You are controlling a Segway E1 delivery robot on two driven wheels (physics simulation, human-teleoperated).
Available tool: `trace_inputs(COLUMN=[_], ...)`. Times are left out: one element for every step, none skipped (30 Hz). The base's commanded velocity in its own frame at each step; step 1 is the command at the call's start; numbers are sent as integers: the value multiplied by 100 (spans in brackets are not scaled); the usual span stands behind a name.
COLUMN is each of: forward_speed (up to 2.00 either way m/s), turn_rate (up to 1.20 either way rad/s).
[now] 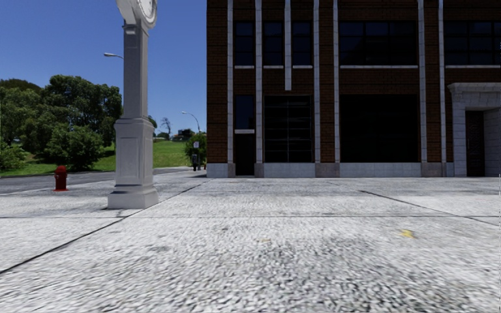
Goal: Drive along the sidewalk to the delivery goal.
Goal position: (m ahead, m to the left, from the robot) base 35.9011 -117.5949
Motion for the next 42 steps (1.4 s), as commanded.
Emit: trace_inputs(forward_speed=[200,200,200,200,200,200,200,200,200,200,200,200,200,200,200,200,200,200,200,200,200,200,200,200,200,200,200,200,200,200,200,200,200,200,200,200,200,200,200,200,200,200], turn_rate=[0,0,0,0,0,0,0,0,0,0,0,0,0,0,0,0,0,0,0,0,0,0,0,0,0,0,0,0,0,0,0,0,0,0,0,0,0,0,0,0,0,0])
